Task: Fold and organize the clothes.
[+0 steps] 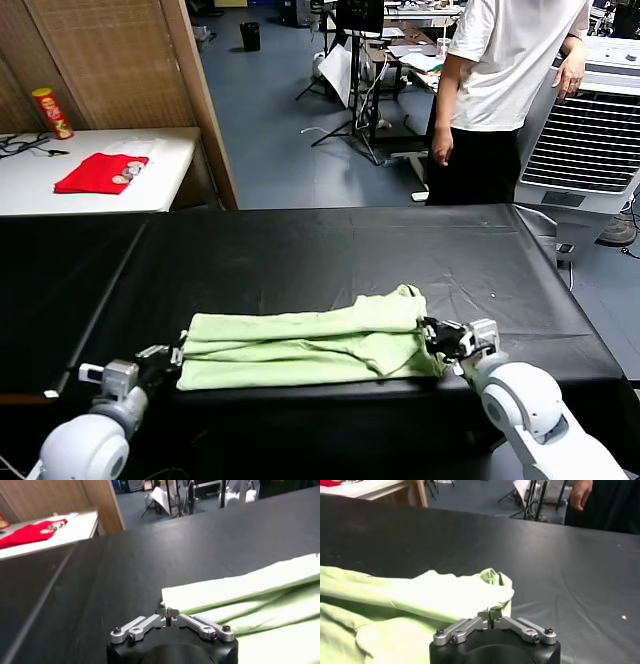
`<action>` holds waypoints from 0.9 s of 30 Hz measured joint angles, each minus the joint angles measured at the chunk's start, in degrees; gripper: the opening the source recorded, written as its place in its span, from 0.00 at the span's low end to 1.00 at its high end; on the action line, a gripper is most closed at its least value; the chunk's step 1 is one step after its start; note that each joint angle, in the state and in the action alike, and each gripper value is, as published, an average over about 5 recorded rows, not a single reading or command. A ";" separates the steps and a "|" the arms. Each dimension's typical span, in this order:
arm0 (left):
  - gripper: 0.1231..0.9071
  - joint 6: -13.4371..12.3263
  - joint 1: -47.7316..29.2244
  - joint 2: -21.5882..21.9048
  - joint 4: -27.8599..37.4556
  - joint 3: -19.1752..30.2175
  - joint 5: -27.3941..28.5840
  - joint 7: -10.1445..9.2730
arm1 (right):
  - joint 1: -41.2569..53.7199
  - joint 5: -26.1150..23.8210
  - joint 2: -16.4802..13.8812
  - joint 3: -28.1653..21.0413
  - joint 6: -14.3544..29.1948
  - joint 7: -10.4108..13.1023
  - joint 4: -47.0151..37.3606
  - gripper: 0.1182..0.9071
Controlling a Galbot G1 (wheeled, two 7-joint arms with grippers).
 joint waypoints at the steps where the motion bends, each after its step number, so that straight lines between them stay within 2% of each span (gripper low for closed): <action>1: 0.40 0.15 0.35 -0.05 -0.45 -0.33 -0.03 0.00 | 0.14 -0.06 0.03 0.52 0.28 0.06 0.15 0.74; 5: 0.69 0.36 0.88 -0.32 -1.82 -1.91 -1.30 0.02 | 2.13 -1.92 1.02 1.19 3.15 0.41 -1.07 0.85; 9: 0.84 0.37 -0.83 -0.88 -1.40 -2.75 -3.72 -0.62 | 6.04 -4.62 3.52 -0.50 5.27 -0.28 -4.96 0.86; 13: 0.86 -0.28 -4.22 -1.48 0.81 -2.46 -5.43 -1.20 | 10.06 -7.00 6.25 -3.38 6.03 -1.12 -9.88 0.86; 18: 0.86 -0.61 -7.61 -2.41 3.70 -0.75 -7.49 -1.02 | 14.28 -8.93 8.97 -7.23 6.37 -1.95 -16.00 0.86; 22: 0.86 -0.42 -9.64 -3.26 5.73 1.37 -8.79 -0.99 | 16.21 -9.61 10.42 -9.22 6.39 -2.35 -19.62 0.86; 27: 0.86 -0.39 -11.34 -3.74 8.05 3.55 -8.98 -0.95 | 16.55 -10.51 11.39 -10.10 6.64 -2.98 -22.17 0.79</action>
